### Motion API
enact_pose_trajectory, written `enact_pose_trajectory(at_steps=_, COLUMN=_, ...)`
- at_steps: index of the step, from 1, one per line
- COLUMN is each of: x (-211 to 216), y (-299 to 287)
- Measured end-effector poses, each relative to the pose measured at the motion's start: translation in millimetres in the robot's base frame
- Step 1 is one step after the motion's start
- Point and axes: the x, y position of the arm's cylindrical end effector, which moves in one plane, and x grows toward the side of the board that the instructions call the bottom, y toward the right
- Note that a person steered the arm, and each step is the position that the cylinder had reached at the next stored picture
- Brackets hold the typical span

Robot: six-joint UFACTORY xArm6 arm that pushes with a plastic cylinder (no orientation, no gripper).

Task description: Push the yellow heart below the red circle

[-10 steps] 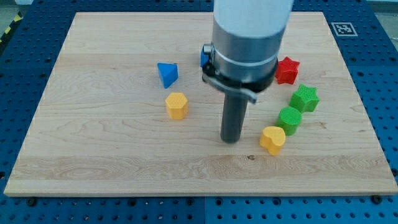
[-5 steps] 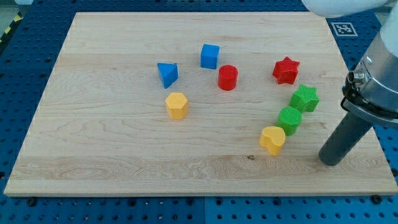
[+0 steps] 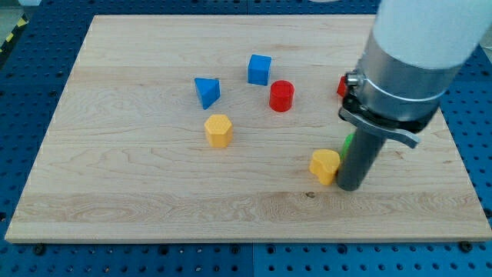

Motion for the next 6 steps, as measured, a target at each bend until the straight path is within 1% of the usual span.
enact_pose_trajectory(at_steps=2, x=-13.9, y=-55.0)
enact_pose_trajectory(at_steps=3, x=-16.0, y=-68.9)
enact_pose_trajectory(at_steps=4, x=-4.8, y=-70.8)
enact_pose_trajectory(at_steps=5, x=-1.0, y=-95.7)
enact_pose_trajectory(at_steps=6, x=-1.0, y=-138.1)
